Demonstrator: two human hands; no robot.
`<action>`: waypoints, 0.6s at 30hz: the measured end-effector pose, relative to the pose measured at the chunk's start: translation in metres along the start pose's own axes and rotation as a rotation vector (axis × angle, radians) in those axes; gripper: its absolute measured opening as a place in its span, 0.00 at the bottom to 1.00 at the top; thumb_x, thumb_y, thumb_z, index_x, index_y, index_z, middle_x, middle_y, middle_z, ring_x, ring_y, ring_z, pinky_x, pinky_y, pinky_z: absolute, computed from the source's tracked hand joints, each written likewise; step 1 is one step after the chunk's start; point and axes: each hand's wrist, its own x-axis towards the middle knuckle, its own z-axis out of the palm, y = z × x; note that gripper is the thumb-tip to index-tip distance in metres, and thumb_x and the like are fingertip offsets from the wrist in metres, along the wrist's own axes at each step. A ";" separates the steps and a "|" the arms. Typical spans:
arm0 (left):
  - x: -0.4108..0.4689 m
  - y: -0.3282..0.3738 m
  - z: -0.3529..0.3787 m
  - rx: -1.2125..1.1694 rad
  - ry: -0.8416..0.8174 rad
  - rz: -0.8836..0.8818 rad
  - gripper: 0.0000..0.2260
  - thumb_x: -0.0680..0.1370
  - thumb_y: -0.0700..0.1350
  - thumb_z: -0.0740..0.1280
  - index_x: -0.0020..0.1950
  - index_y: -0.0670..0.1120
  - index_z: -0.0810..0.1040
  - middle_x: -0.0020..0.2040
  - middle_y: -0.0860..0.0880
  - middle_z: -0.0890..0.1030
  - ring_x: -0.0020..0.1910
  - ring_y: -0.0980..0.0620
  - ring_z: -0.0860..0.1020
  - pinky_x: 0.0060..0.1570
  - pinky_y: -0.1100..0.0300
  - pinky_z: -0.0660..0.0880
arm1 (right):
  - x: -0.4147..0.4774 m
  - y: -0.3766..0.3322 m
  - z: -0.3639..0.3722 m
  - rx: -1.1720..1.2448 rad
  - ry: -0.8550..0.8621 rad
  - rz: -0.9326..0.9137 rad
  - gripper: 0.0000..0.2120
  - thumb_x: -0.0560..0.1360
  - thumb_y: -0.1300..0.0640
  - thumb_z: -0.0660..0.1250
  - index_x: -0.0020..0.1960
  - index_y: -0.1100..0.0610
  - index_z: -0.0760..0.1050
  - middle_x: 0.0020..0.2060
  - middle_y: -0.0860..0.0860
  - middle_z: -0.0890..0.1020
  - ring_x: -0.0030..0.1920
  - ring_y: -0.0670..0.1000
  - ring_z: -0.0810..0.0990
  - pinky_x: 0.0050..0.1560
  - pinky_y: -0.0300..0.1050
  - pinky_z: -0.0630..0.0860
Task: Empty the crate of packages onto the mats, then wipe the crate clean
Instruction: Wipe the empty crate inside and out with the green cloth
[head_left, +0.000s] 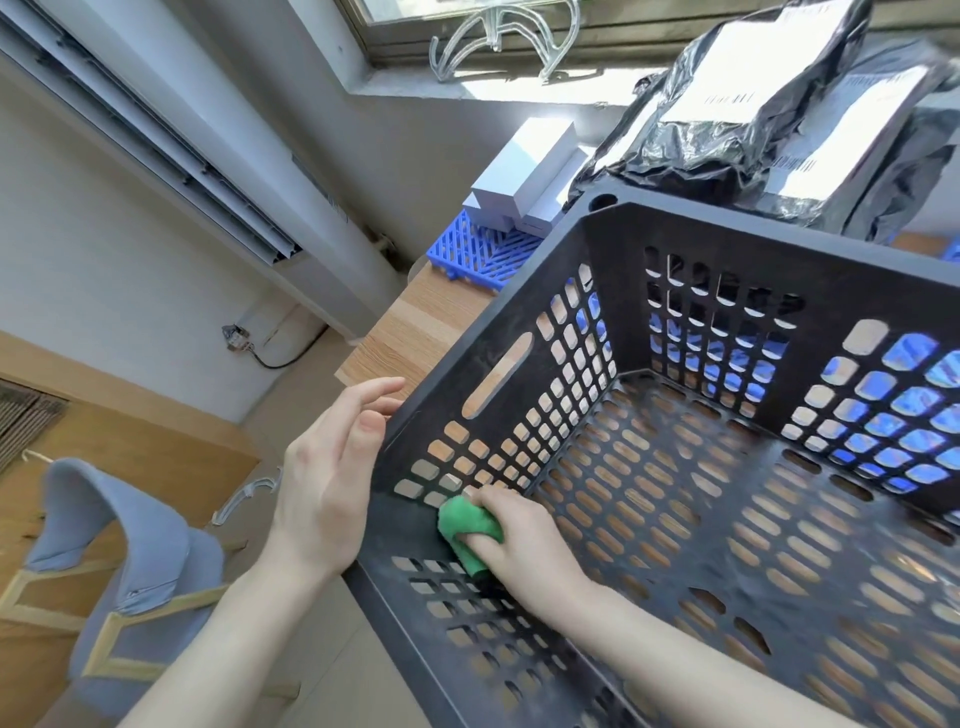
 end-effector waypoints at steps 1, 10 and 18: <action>0.000 0.000 0.000 -0.003 0.000 0.005 0.26 0.77 0.65 0.48 0.63 0.56 0.77 0.55 0.60 0.81 0.57 0.61 0.77 0.52 0.71 0.71 | -0.003 -0.016 -0.002 0.068 0.067 -0.076 0.10 0.73 0.57 0.67 0.54 0.50 0.75 0.47 0.42 0.78 0.48 0.43 0.75 0.50 0.40 0.71; 0.000 -0.003 0.001 -0.038 0.011 0.012 0.25 0.78 0.65 0.48 0.63 0.56 0.76 0.54 0.58 0.82 0.57 0.57 0.78 0.54 0.63 0.73 | 0.010 -0.068 -0.006 0.047 0.411 -0.462 0.17 0.68 0.64 0.66 0.56 0.53 0.71 0.46 0.52 0.75 0.44 0.53 0.76 0.39 0.48 0.76; 0.001 -0.003 0.001 -0.023 0.018 0.010 0.23 0.78 0.64 0.49 0.62 0.58 0.76 0.54 0.63 0.81 0.58 0.59 0.78 0.54 0.65 0.72 | 0.081 -0.053 -0.103 0.052 0.929 -0.147 0.12 0.72 0.66 0.67 0.55 0.63 0.75 0.46 0.54 0.76 0.45 0.42 0.69 0.47 0.25 0.63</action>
